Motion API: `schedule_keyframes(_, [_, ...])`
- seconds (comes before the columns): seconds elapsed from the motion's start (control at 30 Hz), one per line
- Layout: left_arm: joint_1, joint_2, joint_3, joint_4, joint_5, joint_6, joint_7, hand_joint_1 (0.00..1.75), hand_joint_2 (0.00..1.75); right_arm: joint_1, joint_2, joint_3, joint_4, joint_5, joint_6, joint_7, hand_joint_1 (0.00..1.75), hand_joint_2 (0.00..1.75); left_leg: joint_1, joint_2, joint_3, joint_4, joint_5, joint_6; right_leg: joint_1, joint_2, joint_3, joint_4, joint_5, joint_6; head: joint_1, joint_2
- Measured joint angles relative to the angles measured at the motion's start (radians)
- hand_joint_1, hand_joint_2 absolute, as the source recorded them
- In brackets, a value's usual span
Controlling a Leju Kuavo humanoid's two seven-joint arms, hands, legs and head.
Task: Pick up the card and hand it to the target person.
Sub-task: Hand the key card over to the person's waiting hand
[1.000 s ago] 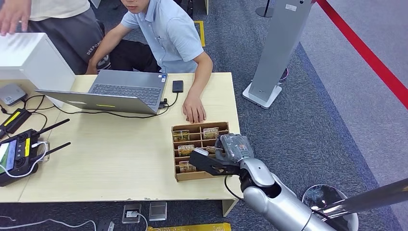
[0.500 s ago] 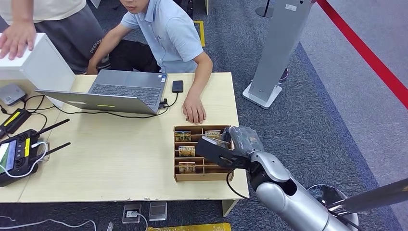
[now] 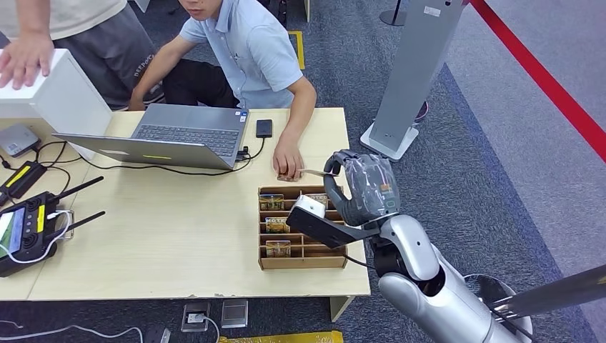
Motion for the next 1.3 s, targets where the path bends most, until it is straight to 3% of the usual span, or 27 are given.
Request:
schedule_keyframes(0.23, [0.000, -0.004, 0.000, 0.000, -0.004, -0.006, -0.011, 0.00, 0.00, -0.009, 0.041, -0.021, 0.131, 0.050, -0.185, -0.085, 1.59, 1.75, 0.000, 0.000, 0.000, 0.000, 0.000, 0.000, 0.000, 0.000, 0.000, 0.000, 0.000, 0.000, 0.000, 0.000])
schedule_keyframes(0.4, [-0.001, -0.006, 0.000, 0.000, -0.007, -0.003, -0.013, 0.00, 0.00, -0.020, 0.062, -0.032, 0.246, 0.143, -0.304, -0.093, 1.59, 1.75, 0.000, 0.000, 0.000, 0.000, 0.000, 0.000, 0.000, 0.000, 0.000, 0.000, 0.000, 0.000, 0.001, 0.000])
schedule_keyframes(0.7, [-0.004, -0.007, 0.000, 0.000, -0.007, 0.004, -0.013, 0.00, 0.00, -0.031, 0.093, -0.044, 0.389, 0.175, -0.357, -0.088, 1.59, 1.75, 0.000, 0.000, 0.000, 0.000, 0.000, 0.000, 0.000, 0.000, 0.000, 0.000, 0.000, 0.000, 0.000, 0.000])
schedule_keyframes(1.13, [-0.003, -0.007, 0.000, 0.000, -0.007, 0.005, -0.013, 0.00, 0.00, -0.036, 0.119, -0.049, 0.450, 0.164, -0.361, -0.082, 1.59, 1.75, 0.000, 0.000, 0.000, 0.000, 0.000, 0.000, 0.000, 0.000, 0.000, 0.000, 0.000, 0.000, 0.000, 0.000])
schedule_keyframes(1.23, [-0.003, -0.007, 0.000, 0.000, -0.007, 0.006, -0.014, 0.00, 1.31, -0.036, 0.123, -0.049, 0.458, 0.163, -0.362, -0.082, 0.40, 1.75, 0.000, 0.000, 0.000, 0.000, 0.000, 0.000, 0.000, 0.000, 0.000, 0.000, 0.000, 0.000, 0.000, 0.000])
schedule_keyframes(1.27, [-0.003, -0.007, 0.000, 0.000, -0.008, 0.007, -0.014, 0.00, 1.31, -0.036, 0.123, -0.049, 0.460, 0.163, -0.362, -0.082, 0.00, 1.75, 0.000, 0.000, 0.000, 0.000, 0.000, 0.000, 0.000, 0.000, 0.000, 0.000, 0.000, 0.000, 0.000, 0.000])
schedule_keyframes(1.3, [-0.003, -0.007, 0.000, 0.000, -0.009, 0.009, -0.014, 0.00, 0.87, -0.036, 0.124, -0.049, 0.462, 0.163, -0.362, -0.082, 0.00, 1.75, 0.000, 0.000, 0.000, 0.000, 0.000, 0.000, 0.000, 0.000, 0.000, 0.000, 0.000, 0.000, 0.000, 0.000])
